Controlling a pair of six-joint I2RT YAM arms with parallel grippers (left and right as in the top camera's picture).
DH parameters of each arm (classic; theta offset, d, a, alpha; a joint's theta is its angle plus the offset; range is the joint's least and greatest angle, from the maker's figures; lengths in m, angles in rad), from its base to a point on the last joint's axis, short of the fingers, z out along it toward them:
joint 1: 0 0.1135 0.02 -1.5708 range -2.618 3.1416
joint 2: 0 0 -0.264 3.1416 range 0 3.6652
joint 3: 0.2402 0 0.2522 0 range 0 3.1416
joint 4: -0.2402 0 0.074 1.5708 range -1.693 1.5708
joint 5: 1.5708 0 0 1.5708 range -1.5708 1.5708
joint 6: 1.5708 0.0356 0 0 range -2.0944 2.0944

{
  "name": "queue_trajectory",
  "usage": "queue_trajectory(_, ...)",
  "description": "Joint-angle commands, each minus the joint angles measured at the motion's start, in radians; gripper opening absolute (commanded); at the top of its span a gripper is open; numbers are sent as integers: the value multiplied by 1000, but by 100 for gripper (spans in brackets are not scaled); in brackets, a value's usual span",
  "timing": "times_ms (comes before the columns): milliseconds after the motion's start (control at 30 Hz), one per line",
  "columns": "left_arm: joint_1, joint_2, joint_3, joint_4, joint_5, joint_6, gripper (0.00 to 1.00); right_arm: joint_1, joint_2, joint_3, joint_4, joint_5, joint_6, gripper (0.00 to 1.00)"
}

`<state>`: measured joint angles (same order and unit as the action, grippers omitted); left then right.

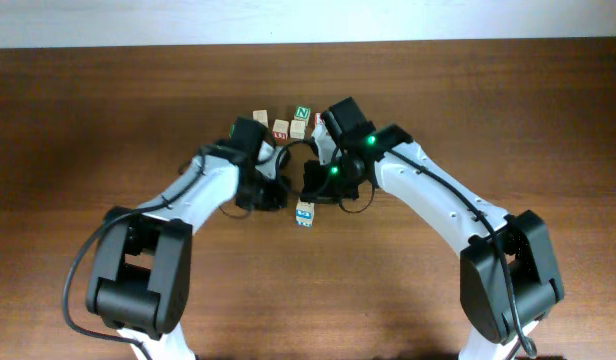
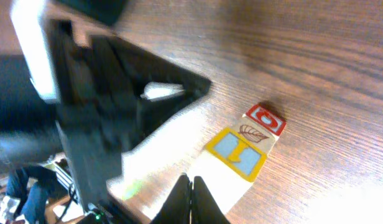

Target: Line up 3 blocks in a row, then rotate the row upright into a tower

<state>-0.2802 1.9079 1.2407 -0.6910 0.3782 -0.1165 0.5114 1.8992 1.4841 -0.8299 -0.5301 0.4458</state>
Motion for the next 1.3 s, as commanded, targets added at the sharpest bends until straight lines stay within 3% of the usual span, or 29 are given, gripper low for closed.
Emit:
queue_trajectory(0, 79, -8, 156, -85, -124, -2, 0, -3, -3, 134, -87, 88, -32, 4)
queue_trajectory(133, 163, -62, 462, -334, -223, 21, 0, -57, -26, 380, -292, 184, -129, 8)
queue_trajectory(233, 195, -188, 697, -481, -331, 21, 0, -75, -96, 628, -504, 418, -151, 22)
queue_trajectory(267, 196, -247, 727, -496, -371, 21, 6, -75, -137, 710, -577, 507, -150, 30)
queue_trajectory(300, 196, -318, 728, -504, -383, 21, 77, -75, -180, 770, -629, 561, -150, 36)
queue_trajectory(333, 196, -344, 728, -502, -384, 21, 99, -75, -211, 804, -660, 593, -150, 41)
queue_trajectory(433, 196, -430, 728, -504, -394, 21, 99, -75, -347, 854, -717, 640, -150, 66)
queue_trajectory(467, 196, -447, 728, -504, -394, 21, 99, -75, -412, 854, -727, 644, -150, 98)
queue_trajectory(733, 196, -463, 728, -520, -394, 21, 99, -74, -661, 854, -734, 616, -151, 98)
queue_trajectory(867, 196, -463, 728, -520, -394, 21, 99, -74, -698, 854, -812, 703, -166, 98)
queue_trajectory(1033, 196, -463, 728, -520, -394, 21, 99, -110, -686, 754, -782, 945, -166, 98)
queue_trajectory(1167, 196, -463, 727, -520, -394, 21, 99, -299, -809, 419, -483, 768, -288, 98)
queue_trajectory(1267, 196, -463, 727, -520, -394, 21, 99, -417, -985, 68, -175, 632, -368, 98)
